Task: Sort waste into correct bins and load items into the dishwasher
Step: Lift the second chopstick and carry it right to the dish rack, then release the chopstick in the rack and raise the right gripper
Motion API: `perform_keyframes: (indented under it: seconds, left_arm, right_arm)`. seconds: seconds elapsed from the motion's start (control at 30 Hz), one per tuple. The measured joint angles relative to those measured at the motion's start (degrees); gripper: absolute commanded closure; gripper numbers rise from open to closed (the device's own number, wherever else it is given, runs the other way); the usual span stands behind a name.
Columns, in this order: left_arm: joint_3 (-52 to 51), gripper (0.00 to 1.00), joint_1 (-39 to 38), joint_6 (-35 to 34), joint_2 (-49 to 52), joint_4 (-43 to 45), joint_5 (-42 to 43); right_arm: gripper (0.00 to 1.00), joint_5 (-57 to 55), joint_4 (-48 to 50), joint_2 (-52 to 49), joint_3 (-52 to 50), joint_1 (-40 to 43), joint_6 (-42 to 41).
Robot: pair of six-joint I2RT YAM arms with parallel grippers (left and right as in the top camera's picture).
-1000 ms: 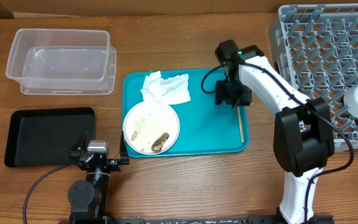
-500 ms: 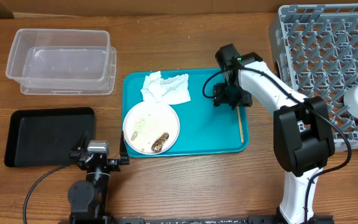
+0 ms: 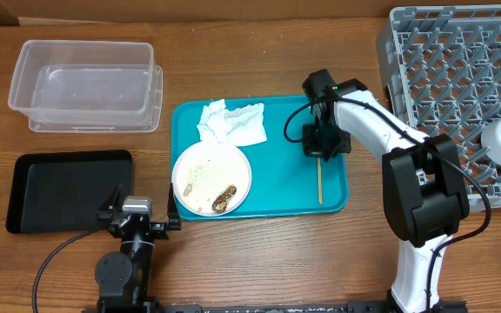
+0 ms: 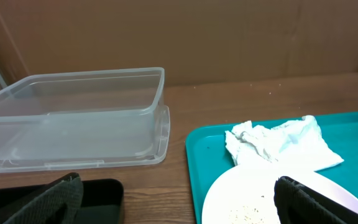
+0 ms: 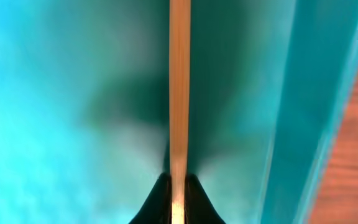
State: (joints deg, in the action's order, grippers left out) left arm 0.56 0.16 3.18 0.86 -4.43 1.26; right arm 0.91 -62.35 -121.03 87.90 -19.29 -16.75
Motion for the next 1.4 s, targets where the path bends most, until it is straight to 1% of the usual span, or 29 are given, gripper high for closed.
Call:
perform_keyframes:
  seconds: [0.1,0.17,0.3,0.43,0.6,0.73,0.87,0.97,1.03,1.3,1.37,1.4]
  left_arm:
    - [0.0,0.0,0.0,0.0,0.0,0.04,0.0]
    - [0.0,0.0,0.0,0.0,0.0,0.04,0.0]
    - [0.0,0.0,0.0,0.0,0.0,0.07,0.0]
    - [0.0,0.0,0.0,0.0,0.0,0.0,0.0]
    - [-0.02,0.0,0.0,0.0,0.0,0.0,0.0]
    - [0.0,0.0,0.0,0.0,0.0,0.0,0.0]
    - [0.0,0.0,0.0,0.02,0.0,0.0,0.0]
    - [0.0,0.0,0.0,0.0,0.0,0.0,0.0]
    - [0.0,0.0,0.0,0.0,0.0,0.0,0.0]
    - [0.0,0.0,0.0,0.0,0.0,0.0,0.0]
    - [0.0,0.0,0.0,0.0,0.0,0.0,0.0]
    - [0.0,0.0,0.0,0.0,0.0,0.0,0.0]
  right_arm:
    - [0.96,-0.52,-6.88,0.0,5.55,1.01,0.31]
    - [0.96,-2.05,-11.21,0.0,12.28,2.58,0.33]
    - [0.96,-4.85,-17.22,0.37,30.1,8.76,3.21]
    - [0.96,-5.88,-15.43,1.27,41.75,16.09,7.78]
    - [0.96,-6.88,-10.67,2.62,44.48,23.82,14.05]
    - [0.96,-7.15,-8.37,2.23,44.46,27.02,19.04]
    - [0.96,-5.6,-6.43,1.7,44.46,28.59,23.43]
    - [0.92,-2.45,-6.01,0.35,44.46,29.46,27.19]
    - [0.92,-0.61,-6.14,-1.27,44.46,29.83,29.11]
    - [0.91,2.45,-9.35,-8.11,44.46,30.08,31.8]
    - [0.73,3.37,-10.27,-9.33,44.44,30.08,31.74]
    - [0.68,3.74,-10.8,-9.79,44.41,30.08,31.63]
